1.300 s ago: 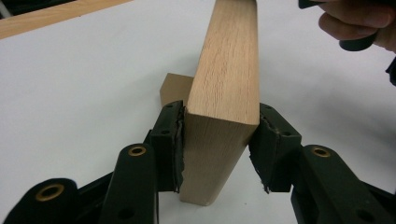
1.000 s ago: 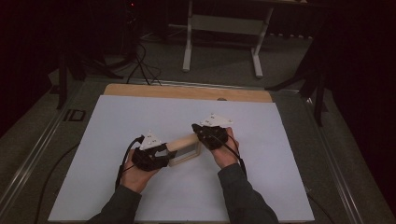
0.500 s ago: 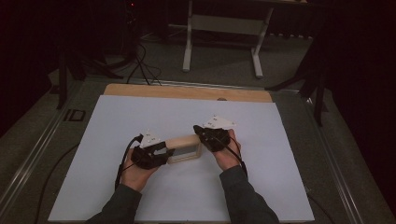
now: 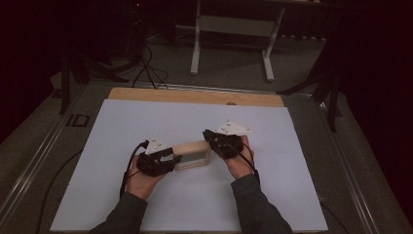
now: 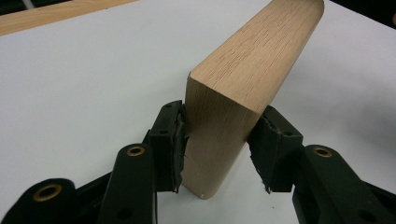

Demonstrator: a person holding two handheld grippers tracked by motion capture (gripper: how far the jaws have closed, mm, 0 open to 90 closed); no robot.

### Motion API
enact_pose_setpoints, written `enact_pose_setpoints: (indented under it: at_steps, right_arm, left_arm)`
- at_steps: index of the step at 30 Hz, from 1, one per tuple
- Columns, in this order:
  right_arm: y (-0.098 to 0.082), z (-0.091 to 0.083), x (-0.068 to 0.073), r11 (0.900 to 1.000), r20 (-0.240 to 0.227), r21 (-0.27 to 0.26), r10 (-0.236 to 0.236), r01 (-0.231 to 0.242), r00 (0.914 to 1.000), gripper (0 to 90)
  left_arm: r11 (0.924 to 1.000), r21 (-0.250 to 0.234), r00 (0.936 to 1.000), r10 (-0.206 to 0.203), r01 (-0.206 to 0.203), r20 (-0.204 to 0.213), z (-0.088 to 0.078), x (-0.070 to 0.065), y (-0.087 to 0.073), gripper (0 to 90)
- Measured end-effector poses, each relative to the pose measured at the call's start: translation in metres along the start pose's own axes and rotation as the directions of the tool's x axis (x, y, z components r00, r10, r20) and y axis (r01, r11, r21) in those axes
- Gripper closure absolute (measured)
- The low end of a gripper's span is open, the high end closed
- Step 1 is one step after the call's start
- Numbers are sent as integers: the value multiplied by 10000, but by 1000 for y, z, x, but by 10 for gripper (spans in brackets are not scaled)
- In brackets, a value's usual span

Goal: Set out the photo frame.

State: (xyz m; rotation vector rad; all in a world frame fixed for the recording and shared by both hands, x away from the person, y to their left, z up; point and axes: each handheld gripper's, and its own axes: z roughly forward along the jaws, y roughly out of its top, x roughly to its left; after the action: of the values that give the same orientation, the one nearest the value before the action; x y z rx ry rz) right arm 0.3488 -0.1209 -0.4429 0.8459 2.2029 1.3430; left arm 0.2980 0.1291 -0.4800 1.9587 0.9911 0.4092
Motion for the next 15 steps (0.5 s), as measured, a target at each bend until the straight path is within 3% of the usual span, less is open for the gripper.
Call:
enact_pose_setpoints:
  at_steps: [8, 9, 15]
  right_arm:
    - [-5, -16, -1, 9998, -510, -108, -174, 169, 9985, 610]
    - [-9, -18, -2, 9998, -714, -5, -214, 214, 9972, 547]
    - [-21, -12, -3, 9988, -1013, 465, -119, 167, 9948, 467]
  left_arm:
    - [10000, -22, 10000, -37, 37, -10, 0, 0, 0, 562]
    - [10000, -15, 10000, -19, 19, -16, 1, 0, 0, 562]
    - [10000, 14, 10000, -34, 34, -24, 0, 1, 0, 567]
